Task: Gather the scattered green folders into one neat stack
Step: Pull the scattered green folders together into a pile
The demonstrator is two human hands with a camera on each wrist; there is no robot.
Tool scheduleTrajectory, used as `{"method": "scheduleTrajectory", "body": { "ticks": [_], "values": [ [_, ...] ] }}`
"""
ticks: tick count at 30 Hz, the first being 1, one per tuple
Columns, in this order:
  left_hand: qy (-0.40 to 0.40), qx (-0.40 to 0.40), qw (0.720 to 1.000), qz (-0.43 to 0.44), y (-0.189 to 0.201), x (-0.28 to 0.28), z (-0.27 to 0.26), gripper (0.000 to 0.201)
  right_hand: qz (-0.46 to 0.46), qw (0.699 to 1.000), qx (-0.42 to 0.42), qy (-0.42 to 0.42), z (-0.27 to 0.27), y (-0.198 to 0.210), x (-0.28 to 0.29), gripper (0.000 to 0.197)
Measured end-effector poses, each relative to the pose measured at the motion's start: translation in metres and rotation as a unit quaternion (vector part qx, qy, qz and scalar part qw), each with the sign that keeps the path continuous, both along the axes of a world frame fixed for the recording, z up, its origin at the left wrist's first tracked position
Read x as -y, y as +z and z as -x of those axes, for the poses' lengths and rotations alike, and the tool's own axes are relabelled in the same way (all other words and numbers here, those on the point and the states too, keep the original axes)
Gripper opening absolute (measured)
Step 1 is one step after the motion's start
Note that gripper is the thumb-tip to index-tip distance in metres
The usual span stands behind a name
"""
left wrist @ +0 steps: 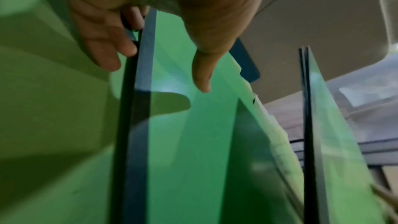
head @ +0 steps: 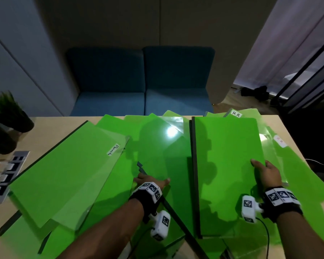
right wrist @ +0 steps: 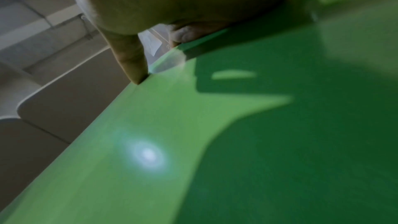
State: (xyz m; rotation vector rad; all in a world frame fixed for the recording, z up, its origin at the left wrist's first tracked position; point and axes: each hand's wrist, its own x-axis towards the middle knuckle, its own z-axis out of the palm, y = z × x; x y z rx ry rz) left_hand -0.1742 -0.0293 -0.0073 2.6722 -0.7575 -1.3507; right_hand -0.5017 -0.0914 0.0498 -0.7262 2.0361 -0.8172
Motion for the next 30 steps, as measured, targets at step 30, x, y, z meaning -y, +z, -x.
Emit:
{"method": "scheduleTrajectory", "body": {
  "ticks": [30],
  "values": [
    [-0.058,0.056,0.996,0.028,0.028,0.034,0.006,0.047,0.009,1.000,-0.015,0.025,0.017,-0.026,0.032,0.076]
  ]
}}
